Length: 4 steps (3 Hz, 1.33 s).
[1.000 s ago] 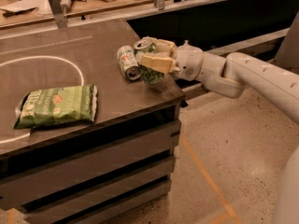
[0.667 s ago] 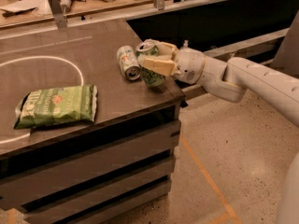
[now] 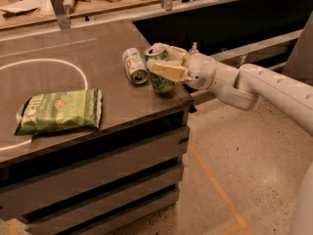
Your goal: Place green can upright
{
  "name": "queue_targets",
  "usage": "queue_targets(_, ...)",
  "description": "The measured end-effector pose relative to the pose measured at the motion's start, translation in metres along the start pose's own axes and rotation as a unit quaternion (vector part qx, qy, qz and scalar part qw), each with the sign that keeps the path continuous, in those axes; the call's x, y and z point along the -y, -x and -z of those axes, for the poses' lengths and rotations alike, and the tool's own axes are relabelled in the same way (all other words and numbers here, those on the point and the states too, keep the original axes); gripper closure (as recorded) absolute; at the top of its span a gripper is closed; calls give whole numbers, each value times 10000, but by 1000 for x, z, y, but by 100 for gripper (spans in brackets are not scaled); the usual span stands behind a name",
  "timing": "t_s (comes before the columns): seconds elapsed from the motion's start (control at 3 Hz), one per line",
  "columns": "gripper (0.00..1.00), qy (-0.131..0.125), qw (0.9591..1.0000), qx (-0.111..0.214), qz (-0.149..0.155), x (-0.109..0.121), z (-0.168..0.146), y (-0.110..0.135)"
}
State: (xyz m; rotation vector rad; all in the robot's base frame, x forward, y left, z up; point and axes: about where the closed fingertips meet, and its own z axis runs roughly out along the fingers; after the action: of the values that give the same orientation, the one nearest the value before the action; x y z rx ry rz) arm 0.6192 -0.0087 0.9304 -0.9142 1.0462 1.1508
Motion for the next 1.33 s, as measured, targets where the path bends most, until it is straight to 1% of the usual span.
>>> queue_targets(0.33, 5, -2, 9998, 143, -101, -2, 2, -6)
queue_targets(0.67, 0, -28, 9996, 223, -176, -3, 3, -12)
queue_targets(1.0, 0, -148, 9996, 170, -190, -4, 12, -13)
queue_targets(1.33, 0, -267, 9994, -204, -109, -5, 26, -6)
